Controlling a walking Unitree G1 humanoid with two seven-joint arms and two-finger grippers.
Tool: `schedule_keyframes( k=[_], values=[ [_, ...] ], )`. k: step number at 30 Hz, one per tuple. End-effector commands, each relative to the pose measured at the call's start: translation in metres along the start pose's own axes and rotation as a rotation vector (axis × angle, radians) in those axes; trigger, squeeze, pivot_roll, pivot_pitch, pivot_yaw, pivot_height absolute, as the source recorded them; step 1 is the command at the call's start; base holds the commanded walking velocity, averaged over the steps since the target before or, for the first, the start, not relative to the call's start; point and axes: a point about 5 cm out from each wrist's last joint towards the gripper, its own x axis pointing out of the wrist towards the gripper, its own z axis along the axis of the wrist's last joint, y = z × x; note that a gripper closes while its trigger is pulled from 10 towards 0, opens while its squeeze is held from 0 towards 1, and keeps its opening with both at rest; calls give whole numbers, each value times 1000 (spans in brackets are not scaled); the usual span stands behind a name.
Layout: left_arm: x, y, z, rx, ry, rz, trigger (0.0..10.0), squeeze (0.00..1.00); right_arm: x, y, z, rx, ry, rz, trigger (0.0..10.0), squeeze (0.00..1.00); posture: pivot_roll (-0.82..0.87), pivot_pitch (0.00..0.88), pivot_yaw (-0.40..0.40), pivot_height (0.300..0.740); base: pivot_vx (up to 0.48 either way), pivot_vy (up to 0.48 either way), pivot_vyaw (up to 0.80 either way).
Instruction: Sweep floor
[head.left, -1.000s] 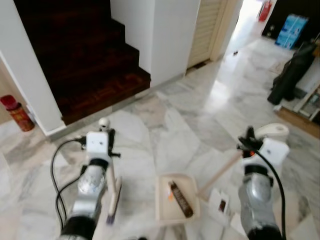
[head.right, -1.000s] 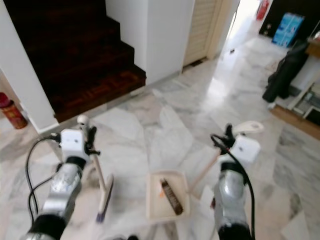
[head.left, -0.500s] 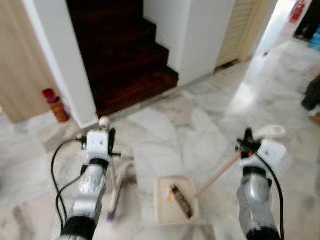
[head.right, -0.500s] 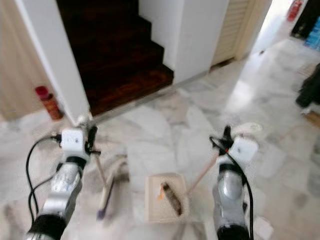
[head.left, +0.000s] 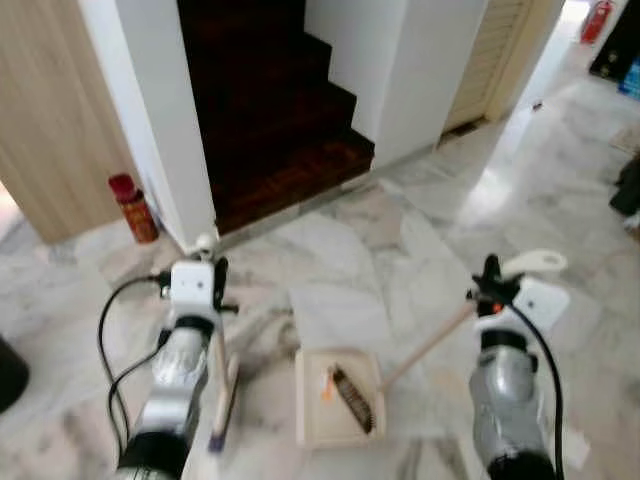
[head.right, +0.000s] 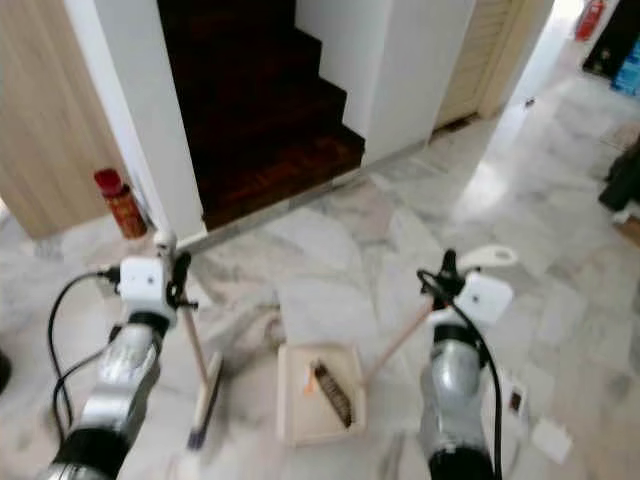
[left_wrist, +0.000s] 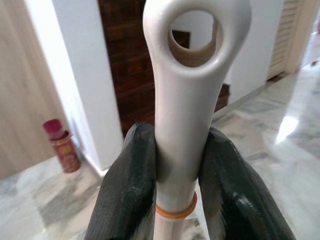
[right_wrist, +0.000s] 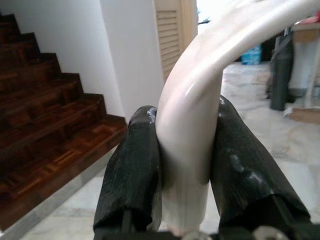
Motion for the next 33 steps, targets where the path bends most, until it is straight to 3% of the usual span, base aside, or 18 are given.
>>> schedule_keyframes(
  k=[1,9,27,33],
  values=[
    [6,0,13,2,-56,-4,10000,0,8,3,14,1,-70,8,10000,0,209,0,-69,740,0,375,0],
    [6,-2,12,4,-53,-17,10000,0,7,5,13,9,-70,18,10000,0,210,0,-66,740,0,374,539],
    [7,-2,14,6,-62,-29,10000,0,9,11,11,22,-64,37,10000,0,227,0,-66,740,0,376,0],
    [8,-2,15,9,-64,-35,10000,0,10,13,11,23,-63,37,10000,0,229,0,-61,740,0,374,732]
  ],
)
